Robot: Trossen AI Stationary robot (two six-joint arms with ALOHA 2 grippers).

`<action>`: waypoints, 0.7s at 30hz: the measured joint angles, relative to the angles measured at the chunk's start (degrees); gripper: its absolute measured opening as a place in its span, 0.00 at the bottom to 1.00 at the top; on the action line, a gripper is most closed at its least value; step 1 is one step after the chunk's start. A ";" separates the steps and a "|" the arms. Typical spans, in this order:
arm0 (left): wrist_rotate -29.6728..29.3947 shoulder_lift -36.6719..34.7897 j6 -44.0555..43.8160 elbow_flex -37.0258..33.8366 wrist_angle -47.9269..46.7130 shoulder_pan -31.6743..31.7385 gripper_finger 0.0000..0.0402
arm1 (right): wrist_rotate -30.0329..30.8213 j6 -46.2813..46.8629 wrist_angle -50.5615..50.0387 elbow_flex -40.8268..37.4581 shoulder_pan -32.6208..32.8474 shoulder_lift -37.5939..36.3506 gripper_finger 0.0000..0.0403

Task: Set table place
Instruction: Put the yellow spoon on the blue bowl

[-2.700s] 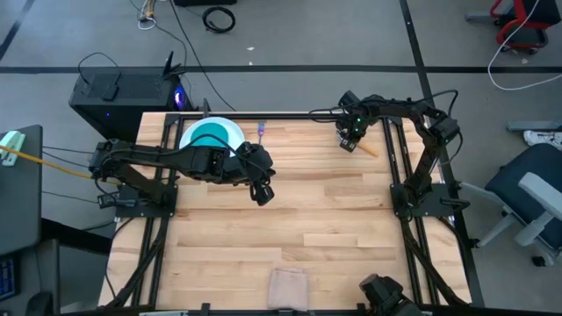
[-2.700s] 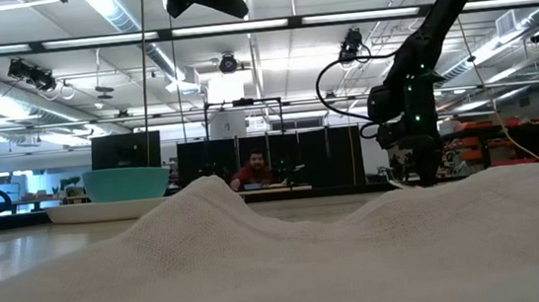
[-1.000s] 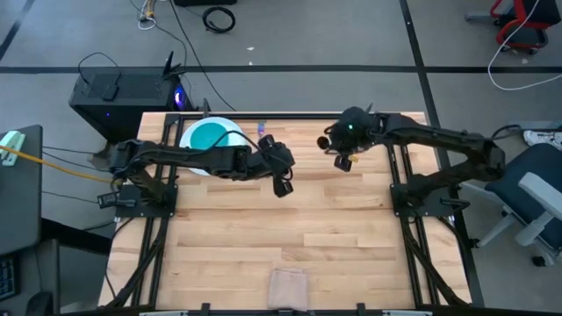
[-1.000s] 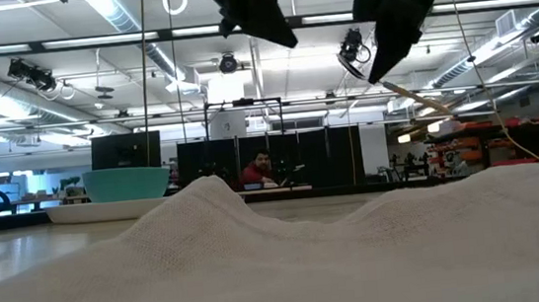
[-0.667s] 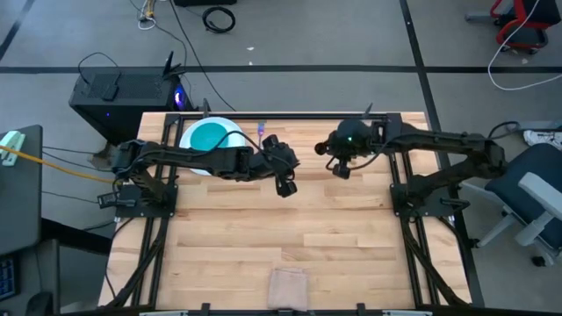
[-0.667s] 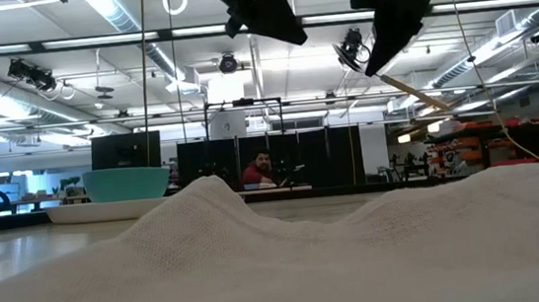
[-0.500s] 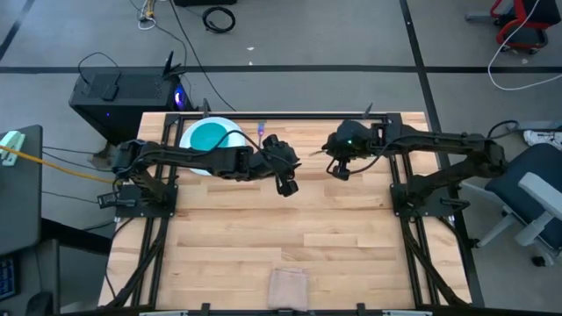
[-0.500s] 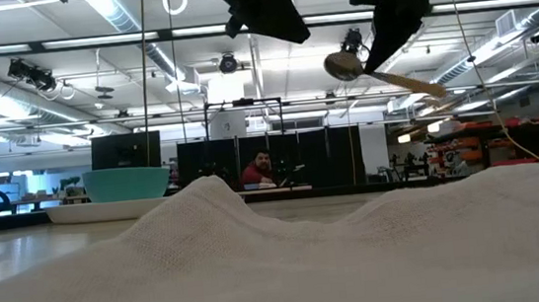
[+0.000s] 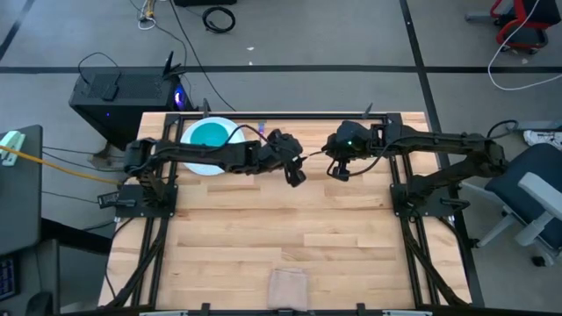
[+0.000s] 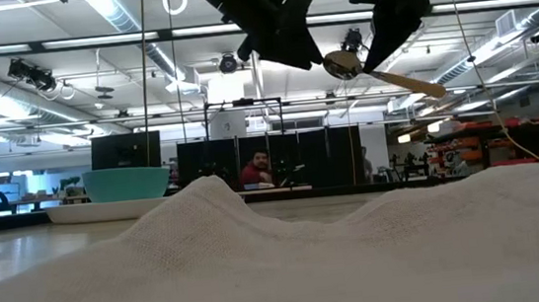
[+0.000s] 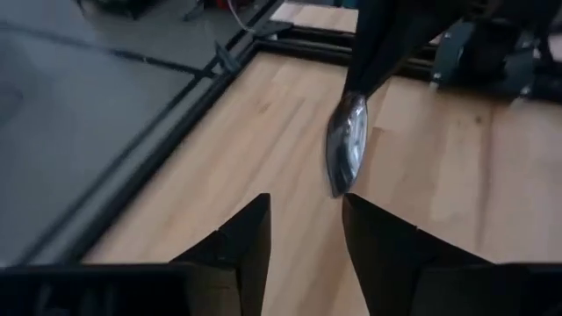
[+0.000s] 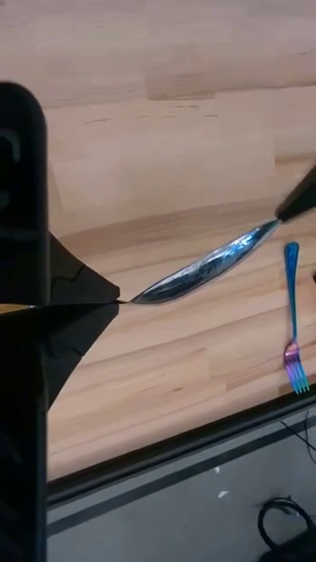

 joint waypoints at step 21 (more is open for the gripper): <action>0.43 0.27 25.89 0.04 8.39 -1.68 0.34 | -0.03 0.02 0.04 0.00 0.00 0.00 0.00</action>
